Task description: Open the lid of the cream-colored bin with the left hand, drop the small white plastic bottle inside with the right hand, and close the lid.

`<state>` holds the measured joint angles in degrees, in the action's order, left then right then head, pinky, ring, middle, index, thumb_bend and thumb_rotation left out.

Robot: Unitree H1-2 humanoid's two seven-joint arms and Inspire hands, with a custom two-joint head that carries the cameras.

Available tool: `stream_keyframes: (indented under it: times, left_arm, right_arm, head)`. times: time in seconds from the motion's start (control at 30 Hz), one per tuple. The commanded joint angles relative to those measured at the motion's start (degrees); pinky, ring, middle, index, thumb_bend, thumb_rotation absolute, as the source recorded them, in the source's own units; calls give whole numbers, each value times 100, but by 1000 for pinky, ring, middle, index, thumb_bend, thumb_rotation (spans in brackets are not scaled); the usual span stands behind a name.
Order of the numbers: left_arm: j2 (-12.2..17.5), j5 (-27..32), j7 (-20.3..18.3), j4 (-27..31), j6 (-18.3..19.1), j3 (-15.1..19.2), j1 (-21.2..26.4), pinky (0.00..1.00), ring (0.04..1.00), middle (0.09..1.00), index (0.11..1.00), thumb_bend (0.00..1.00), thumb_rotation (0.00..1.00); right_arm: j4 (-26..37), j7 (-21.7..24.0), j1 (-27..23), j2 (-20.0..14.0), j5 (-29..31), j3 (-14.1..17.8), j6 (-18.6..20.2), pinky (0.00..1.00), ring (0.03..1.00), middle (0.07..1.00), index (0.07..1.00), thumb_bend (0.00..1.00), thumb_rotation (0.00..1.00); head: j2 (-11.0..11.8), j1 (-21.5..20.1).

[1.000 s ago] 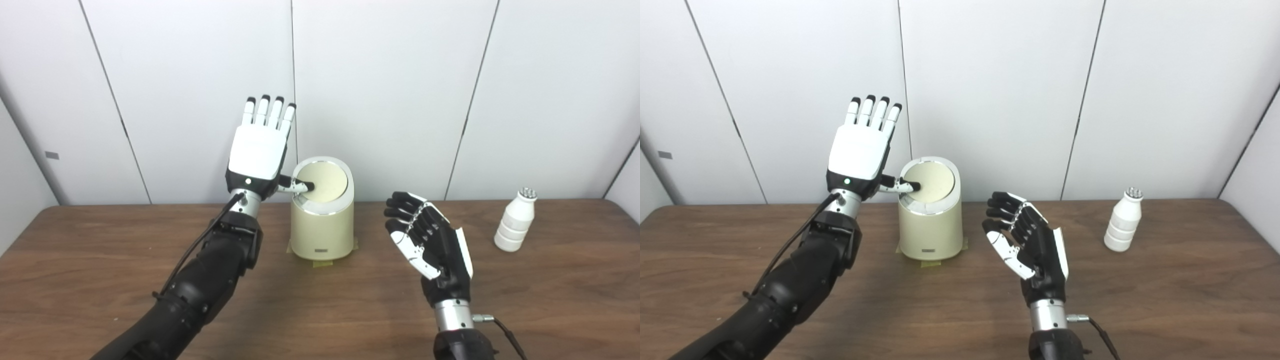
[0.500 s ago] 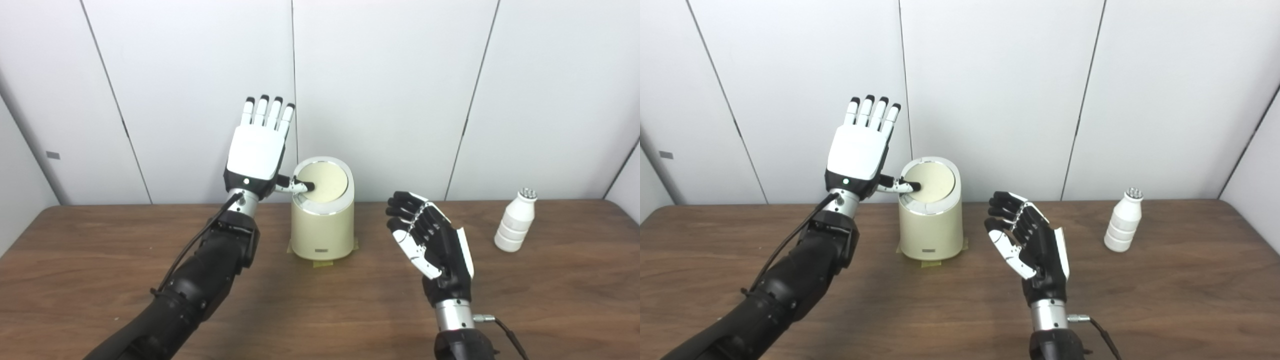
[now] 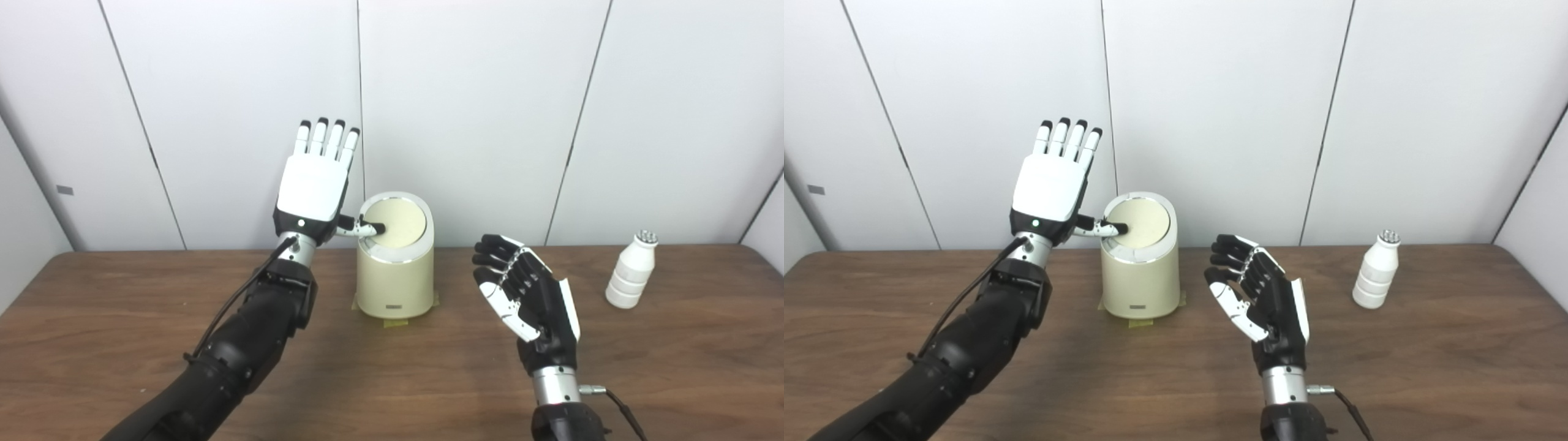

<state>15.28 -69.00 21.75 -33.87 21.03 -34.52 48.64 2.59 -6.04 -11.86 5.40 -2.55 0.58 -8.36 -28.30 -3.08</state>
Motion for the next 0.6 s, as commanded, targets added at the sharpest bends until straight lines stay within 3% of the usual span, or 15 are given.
stream_keyframes:
  times: [0.0, 0.1, 0.17, 0.23, 0.33, 0.57]
  left_arm:
    - [96, -96, -200, -217, 30, -67, 104, 1000, 1000, 1000, 1000, 1000, 336]
    - [56, -34, -130, -260, 123, -4, 101, 1000, 1000, 1000, 1000, 1000, 368]
    - [7, -9, -265, -250, 288, 51, 105, 1000, 1000, 1000, 1000, 806, 614]
    - [-50, 187, -392, -195, 322, 192, 90, 1000, 1000, 1000, 1000, 672, 801]
    - [-138, 547, -711, 9, 362, 445, 53, 1000, 1000, 1000, 1000, 609, 958]
    - [-311, 1104, -1153, 303, 499, 936, 43, 1000, 1000, 1000, 1000, 613, 1000]
  right_arm:
    - [155, -8, -252, 54, 35, -11, -84, 596, 673, 682, 665, 301, 314]
    - [174, -3, -248, 41, 12, -25, -77, 596, 676, 684, 666, 294, 324]
    - [172, -9, -245, 42, 4, -23, -71, 597, 676, 685, 667, 297, 331]
    - [189, -19, -242, 52, -15, -28, -61, 596, 676, 685, 667, 296, 331]
    - [207, -21, -237, 61, -21, -34, -47, 593, 674, 685, 665, 294, 325]
    - [191, 19, -235, 39, 3, -56, -67, 594, 678, 689, 669, 291, 319]
  head:
    - [1, -10]
    - [-1, -1]
    - [-1, -1]
    - [-1, -1]
    - [-1, -1]
    - [9, -5]
